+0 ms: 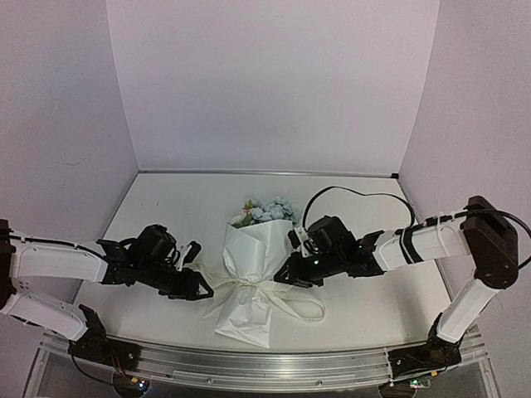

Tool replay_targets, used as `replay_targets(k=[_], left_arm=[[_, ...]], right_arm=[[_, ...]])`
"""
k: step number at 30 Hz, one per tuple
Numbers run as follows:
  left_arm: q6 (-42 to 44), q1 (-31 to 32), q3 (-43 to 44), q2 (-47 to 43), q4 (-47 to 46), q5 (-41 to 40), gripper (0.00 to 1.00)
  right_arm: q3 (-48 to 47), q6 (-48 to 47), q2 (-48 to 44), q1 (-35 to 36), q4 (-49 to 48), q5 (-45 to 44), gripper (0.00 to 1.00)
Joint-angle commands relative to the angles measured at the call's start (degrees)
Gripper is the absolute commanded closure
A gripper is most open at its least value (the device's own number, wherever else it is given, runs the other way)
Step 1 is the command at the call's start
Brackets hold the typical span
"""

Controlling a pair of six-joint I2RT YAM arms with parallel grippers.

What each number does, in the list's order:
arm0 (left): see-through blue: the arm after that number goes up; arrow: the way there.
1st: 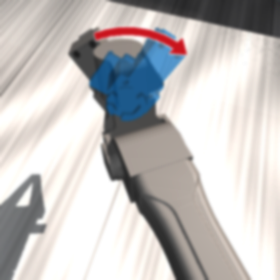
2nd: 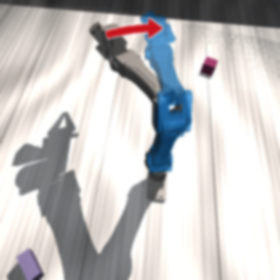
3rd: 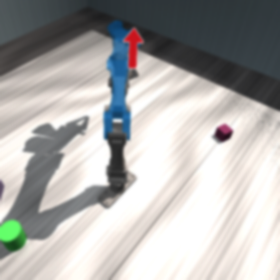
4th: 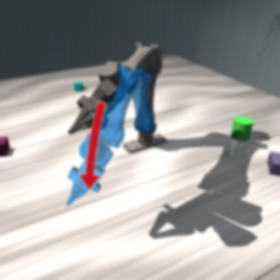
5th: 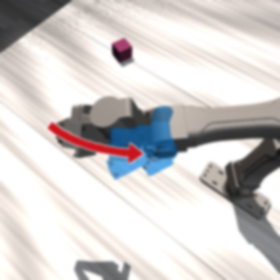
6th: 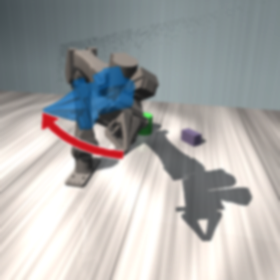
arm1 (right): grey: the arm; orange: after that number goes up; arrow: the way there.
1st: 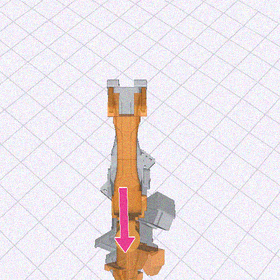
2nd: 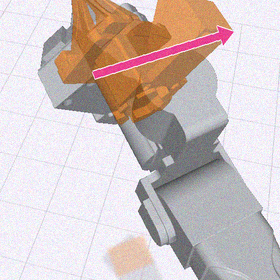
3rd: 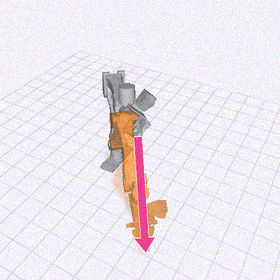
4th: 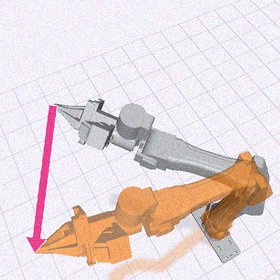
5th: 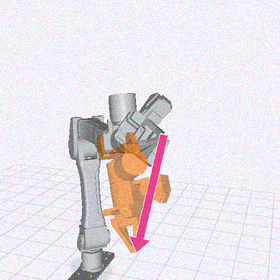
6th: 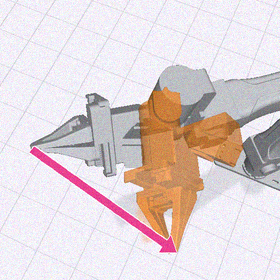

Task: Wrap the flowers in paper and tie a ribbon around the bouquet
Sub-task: Adjust the ribbon on the folded bouquet.

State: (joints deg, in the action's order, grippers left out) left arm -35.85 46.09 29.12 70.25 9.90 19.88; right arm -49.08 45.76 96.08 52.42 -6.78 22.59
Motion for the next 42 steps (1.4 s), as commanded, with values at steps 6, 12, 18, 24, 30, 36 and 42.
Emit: replay_targets(k=[6, 12, 18, 24, 30, 36, 42], left_arm=[[4.72, 7.96, 5.24, 7.90, 0.07, -7.19, 0.45], [6.21, 9.01, 6.94, 10.79, 0.40, -9.15, 0.43], [5.86, 9.11, 7.54, 11.55, 1.12, -11.46, 0.43], [5.55, 9.11, 7.12, 9.97, 0.07, -10.50, 0.44], [8.86, 9.77, 6.57, 9.79, -2.27, -6.41, 0.39], [11.90, 11.37, 8.27, 11.62, 0.27, -9.07, 0.39], [12.87, 12.84, 10.61, 14.85, -0.02, -12.35, 0.41]], right_arm=[[-0.76, 0.82, 1.29, -0.09, -1.87, 0.82, 1.00], [-1.58, 0.47, 1.22, -0.10, -0.35, 0.79, 1.00], [-1.05, -1.34, -0.13, -0.09, 3.29, -0.76, 1.00], [0.40, -2.73, -2.42, -0.03, 4.64, -1.45, 1.00], [-0.63, -2.80, -2.63, -0.05, 5.25, -0.89, 1.00], [-1.00, -2.84, -2.37, -0.05, 5.64, -0.85, 1.00], [-1.40, -2.59, -2.15, -0.01, 5.66, -0.84, 1.00]])
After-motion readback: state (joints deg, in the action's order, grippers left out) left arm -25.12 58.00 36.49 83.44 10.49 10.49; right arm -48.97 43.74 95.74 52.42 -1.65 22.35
